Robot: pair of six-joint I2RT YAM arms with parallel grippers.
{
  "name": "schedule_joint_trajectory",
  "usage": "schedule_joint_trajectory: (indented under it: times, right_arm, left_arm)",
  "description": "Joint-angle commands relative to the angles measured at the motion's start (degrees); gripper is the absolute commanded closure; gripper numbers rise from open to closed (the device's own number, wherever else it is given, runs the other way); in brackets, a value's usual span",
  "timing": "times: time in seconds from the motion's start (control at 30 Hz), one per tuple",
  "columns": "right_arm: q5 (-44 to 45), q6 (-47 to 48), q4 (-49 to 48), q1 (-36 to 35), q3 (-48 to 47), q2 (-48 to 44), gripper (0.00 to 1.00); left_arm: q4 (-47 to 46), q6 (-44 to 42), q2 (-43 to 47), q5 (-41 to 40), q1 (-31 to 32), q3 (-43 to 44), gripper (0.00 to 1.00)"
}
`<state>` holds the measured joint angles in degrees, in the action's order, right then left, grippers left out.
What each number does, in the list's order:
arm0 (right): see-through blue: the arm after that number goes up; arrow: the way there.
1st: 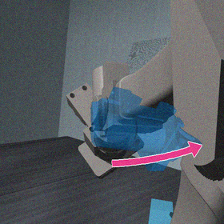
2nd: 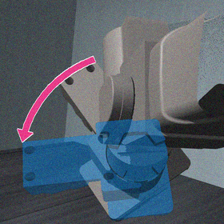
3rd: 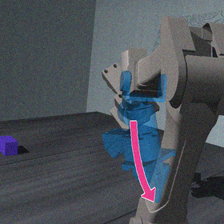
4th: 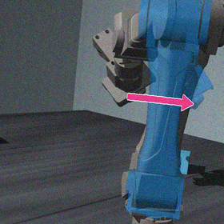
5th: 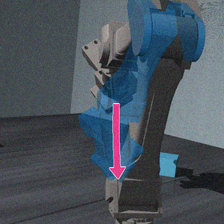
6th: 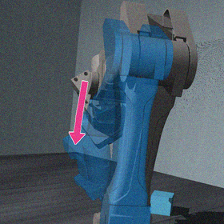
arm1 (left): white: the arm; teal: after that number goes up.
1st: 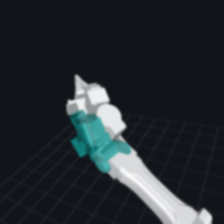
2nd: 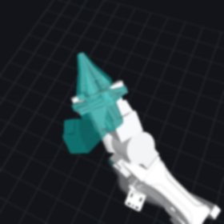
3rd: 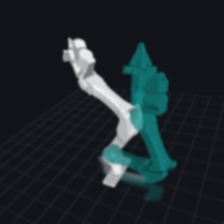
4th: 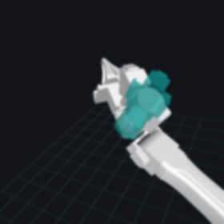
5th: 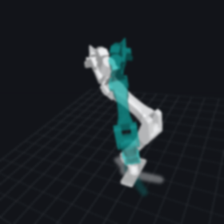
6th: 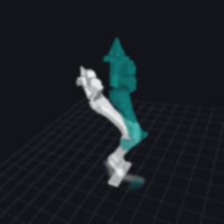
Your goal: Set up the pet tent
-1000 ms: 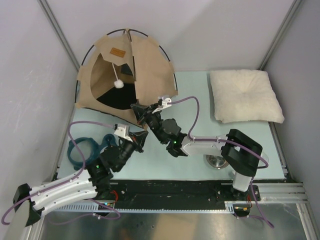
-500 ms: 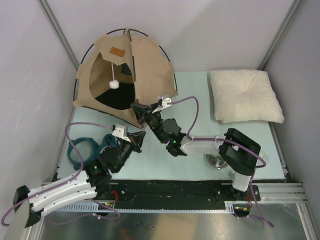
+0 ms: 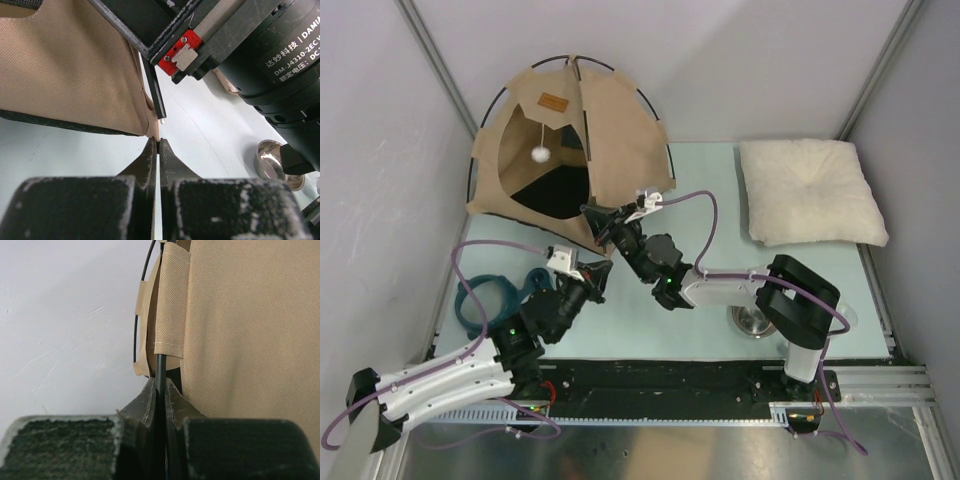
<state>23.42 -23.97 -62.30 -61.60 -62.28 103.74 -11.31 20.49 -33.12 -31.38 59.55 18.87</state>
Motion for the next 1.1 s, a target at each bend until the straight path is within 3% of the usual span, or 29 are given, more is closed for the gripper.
schedule_joint_trajectory:
  times: [0.0,1.07]
  right_arm:
    - [3.59,0.78,-3.11,3.17,-3.99,0.79,1.0]
    - [-3.14,-2.5,1.87,7.71,-9.1,2.29,1.0]
  left_arm:
    - [5.81,1.5,-0.62,7.07,2.68,0.67,1.0]
    - [8.87,3.07,1.75,6.73,2.68,-1.6,1.0]
